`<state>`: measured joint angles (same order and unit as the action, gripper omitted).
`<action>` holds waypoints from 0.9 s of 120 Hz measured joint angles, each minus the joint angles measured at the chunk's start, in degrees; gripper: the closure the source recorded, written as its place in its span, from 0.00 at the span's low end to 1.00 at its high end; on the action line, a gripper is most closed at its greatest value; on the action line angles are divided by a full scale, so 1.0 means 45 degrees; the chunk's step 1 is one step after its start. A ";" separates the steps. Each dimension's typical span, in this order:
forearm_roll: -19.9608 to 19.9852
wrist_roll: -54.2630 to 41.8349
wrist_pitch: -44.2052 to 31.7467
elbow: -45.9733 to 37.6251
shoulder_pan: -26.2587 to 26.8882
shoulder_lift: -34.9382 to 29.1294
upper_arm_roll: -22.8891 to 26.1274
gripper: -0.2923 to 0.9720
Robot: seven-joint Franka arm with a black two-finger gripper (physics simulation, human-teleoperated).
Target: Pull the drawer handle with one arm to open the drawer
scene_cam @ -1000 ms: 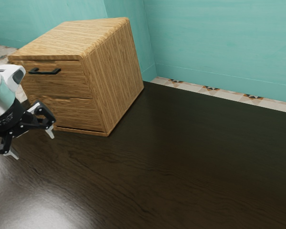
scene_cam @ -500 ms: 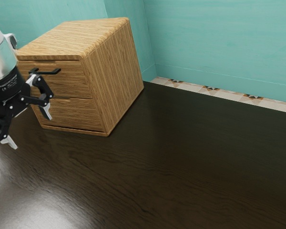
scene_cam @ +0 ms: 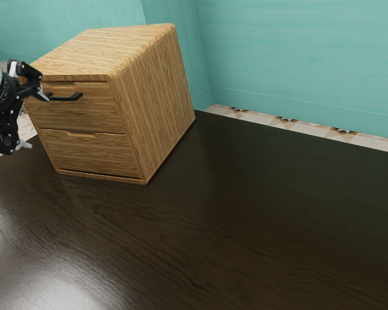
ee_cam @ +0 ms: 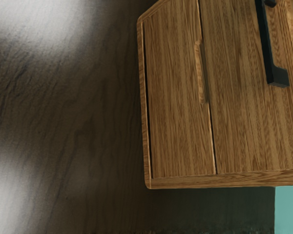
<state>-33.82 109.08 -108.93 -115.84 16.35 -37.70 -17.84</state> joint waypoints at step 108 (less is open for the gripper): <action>-0.2841 0.1145 -0.6308 -0.0551 0.4203 0.0929 -0.6942 0.23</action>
<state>-46.61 114.24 -137.31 -118.32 35.27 -33.52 -49.08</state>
